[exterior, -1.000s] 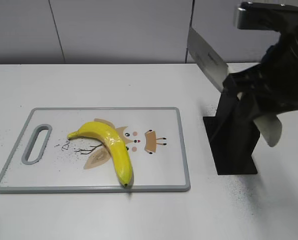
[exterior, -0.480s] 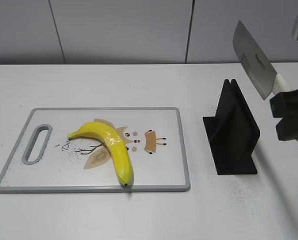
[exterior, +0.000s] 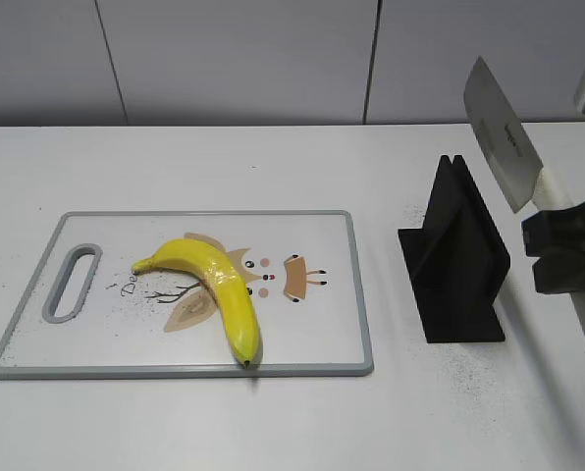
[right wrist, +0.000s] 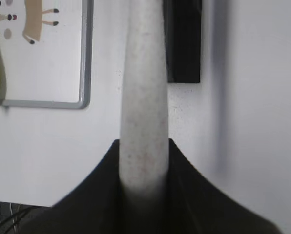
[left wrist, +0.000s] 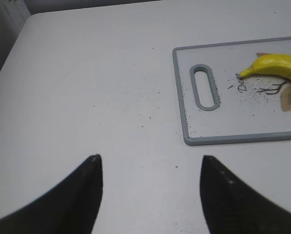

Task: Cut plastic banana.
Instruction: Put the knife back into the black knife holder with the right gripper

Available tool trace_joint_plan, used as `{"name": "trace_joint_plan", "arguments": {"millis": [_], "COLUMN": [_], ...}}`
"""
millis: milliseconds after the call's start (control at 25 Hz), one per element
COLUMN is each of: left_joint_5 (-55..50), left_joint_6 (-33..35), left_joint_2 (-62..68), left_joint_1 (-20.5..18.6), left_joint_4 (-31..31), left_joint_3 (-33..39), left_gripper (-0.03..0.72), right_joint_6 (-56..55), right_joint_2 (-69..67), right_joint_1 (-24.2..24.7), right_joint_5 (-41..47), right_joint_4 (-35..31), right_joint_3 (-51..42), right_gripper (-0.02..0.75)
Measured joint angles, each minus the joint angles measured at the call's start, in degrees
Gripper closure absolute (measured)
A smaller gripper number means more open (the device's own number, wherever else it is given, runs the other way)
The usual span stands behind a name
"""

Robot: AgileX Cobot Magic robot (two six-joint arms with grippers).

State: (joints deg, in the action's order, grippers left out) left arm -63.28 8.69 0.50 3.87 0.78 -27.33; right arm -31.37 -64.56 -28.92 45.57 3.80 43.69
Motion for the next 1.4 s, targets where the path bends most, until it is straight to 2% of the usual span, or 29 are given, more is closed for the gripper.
{"name": "trace_joint_plan", "arguments": {"millis": [840, 1120, 1200, 1400], "left_joint_5": [0.22, 0.22, 0.22, 0.22], "left_joint_6": [-0.02, -0.02, -0.02, -0.02], "left_joint_2": [-0.11, -0.11, -0.11, -0.11], "left_joint_1": [0.24, 0.24, 0.24, 0.24], "left_joint_4": [0.00, 0.00, 0.00, 0.00], "left_joint_3": [0.00, 0.00, 0.00, 0.00], "left_gripper": [0.103, 0.103, 0.103, 0.103], "right_joint_6": [-2.34, -2.83, -2.90, -2.90], "right_joint_2": [-12.87, -13.97, -13.97, -13.97], "right_joint_1": [0.00, 0.00, 0.00, 0.00], "right_joint_5": [-4.69, -4.81, -4.93, -5.22], "right_joint_4": [5.60, 4.68, 4.01, 3.92], "right_joint_3": [-0.22, -0.22, -0.22, -0.22], "right_gripper": [0.577, 0.575, 0.521, 0.165]}}
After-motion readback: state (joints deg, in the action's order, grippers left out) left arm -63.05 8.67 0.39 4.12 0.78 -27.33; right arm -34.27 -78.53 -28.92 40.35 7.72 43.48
